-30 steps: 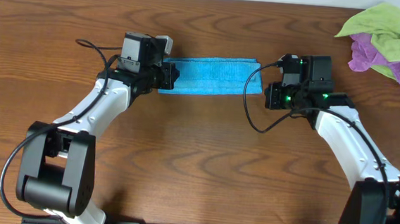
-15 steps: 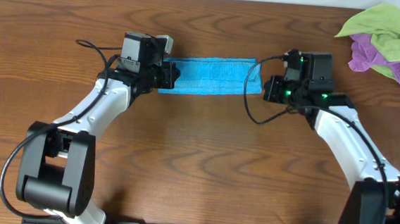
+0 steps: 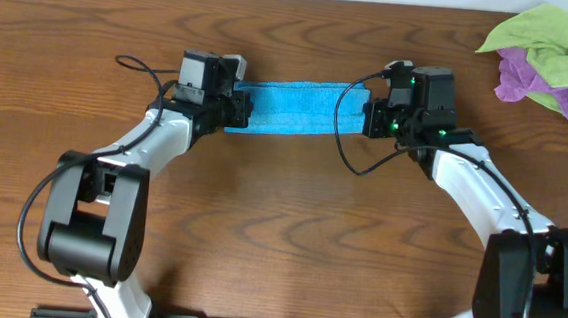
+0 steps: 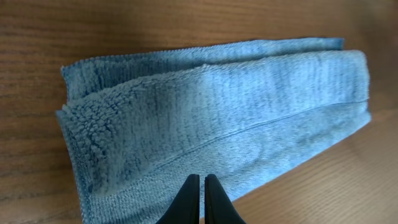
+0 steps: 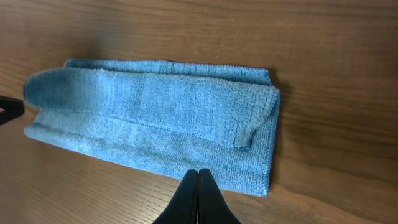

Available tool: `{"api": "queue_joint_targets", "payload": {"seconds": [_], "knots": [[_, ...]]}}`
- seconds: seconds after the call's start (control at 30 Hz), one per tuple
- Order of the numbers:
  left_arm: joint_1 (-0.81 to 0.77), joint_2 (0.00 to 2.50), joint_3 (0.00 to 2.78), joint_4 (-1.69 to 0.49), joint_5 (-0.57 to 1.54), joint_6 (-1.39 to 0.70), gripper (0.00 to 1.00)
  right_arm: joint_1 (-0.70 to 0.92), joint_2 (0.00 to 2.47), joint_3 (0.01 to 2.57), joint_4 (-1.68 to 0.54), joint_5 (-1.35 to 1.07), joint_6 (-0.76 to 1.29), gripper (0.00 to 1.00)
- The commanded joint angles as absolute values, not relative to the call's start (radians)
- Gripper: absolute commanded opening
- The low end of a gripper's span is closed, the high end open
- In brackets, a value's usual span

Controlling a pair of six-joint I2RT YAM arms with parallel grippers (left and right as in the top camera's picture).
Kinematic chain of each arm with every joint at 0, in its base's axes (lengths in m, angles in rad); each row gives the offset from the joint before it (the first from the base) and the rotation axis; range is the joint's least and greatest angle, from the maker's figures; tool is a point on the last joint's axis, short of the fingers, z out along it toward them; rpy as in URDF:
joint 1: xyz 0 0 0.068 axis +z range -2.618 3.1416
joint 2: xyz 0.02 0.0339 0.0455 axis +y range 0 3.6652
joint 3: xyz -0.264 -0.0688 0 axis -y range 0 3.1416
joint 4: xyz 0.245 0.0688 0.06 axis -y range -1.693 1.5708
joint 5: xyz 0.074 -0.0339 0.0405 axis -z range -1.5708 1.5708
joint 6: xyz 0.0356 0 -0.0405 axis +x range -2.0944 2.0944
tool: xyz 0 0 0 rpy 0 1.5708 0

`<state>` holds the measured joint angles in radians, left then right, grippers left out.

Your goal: Fold the cloth

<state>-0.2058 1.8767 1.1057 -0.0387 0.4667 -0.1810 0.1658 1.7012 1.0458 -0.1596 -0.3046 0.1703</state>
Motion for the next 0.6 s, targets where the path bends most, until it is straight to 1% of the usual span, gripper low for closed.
{"api": "queue_joint_targets", "payload": {"seconds": [0.0,0.27,0.57], "knots": [[-0.204,1.894,1.124,-0.017,0.451,-0.153,0.06,0.162,1.703,1.046,-0.155,-0.315,0.141,0.02],[-0.204,1.931,1.125,0.014,0.392,-0.128,0.06,0.162,1.704,1.046,-0.157,-0.324,0.141,0.02],[-0.204,1.982,1.125,0.088,0.389,-0.126,0.06,0.164,1.704,1.046,-0.157,-0.331,0.140,0.01]]}}
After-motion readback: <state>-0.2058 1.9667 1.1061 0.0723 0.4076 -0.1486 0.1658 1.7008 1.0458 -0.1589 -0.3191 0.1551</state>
